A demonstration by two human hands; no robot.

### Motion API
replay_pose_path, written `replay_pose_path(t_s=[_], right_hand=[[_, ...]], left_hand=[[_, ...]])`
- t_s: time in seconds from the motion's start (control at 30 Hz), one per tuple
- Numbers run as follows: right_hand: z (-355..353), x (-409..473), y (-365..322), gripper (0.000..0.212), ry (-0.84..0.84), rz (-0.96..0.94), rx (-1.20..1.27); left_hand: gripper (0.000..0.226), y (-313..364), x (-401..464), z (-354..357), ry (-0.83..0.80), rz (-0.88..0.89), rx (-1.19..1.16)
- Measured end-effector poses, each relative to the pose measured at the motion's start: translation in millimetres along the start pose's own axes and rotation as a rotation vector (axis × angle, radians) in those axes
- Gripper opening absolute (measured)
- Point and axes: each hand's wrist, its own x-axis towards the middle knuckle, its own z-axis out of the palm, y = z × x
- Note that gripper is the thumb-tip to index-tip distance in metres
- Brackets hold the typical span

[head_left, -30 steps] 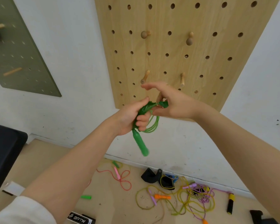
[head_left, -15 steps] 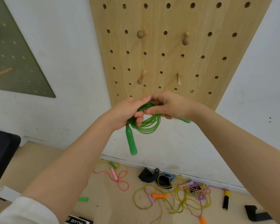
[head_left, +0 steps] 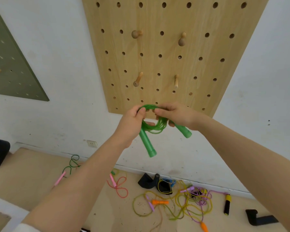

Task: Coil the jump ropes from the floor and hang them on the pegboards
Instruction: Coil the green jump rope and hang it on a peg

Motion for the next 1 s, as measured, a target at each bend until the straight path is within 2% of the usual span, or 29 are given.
replay_pose_path(t_s=[0.17, 0.27, 0.33, 0.43, 0.53, 0.6, 0.67, 0.73, 0.8, 0.83, 0.93, 1.0], right_hand=[[-22, 1, -22, 0.010, -0.196, 0.064, -0.620], [-20, 13, -42, 0.014, -0.166, 0.056, -0.917], [-17, 23, -53, 0.017, -0.054, 0.018, -0.773], [-7, 34, -63, 0.025, 0.078, 0.010, -0.286], [9, 43, -59, 0.022, 0.179, 0.097, 0.211], [20, 47, -55, 0.022, 0.235, 0.162, 0.460], [33, 50, -51, 0.018, 0.271, 0.171, 0.606], [47, 51, -48, 0.012, 0.308, 0.082, 0.609], [62, 51, -49, 0.011, 0.355, -0.085, 0.465], [69, 50, -49, 0.012, 0.394, -0.215, 0.298], [96, 54, -43, 0.016, 0.537, -0.680, -0.451], [111, 61, -32, 0.014, 0.659, -0.779, -0.795]], left_hand=[[0.028, -10, 12, -10, -0.013, 0.083, 0.683], [0.030, -17, 14, -13, -0.035, 0.183, 0.885], [0.029, -18, 13, -18, -0.030, 0.191, 0.830], [0.027, -18, 15, -28, -0.010, 0.202, 0.667], [0.025, -14, 14, -37, -0.027, 0.201, 0.564], [0.025, -10, 13, -44, -0.053, 0.149, 0.483], [0.025, -8, 12, -52, -0.092, 0.076, 0.367], [0.025, -9, 12, -62, -0.114, 0.024, 0.308], [0.026, -11, 14, -76, -0.114, 0.004, 0.287], [0.026, -13, 16, -83, -0.104, -0.003, 0.281], [0.026, -13, 20, -105, -0.057, 0.045, 0.260], [0.026, -14, 21, -116, -0.050, 0.133, 0.264]])
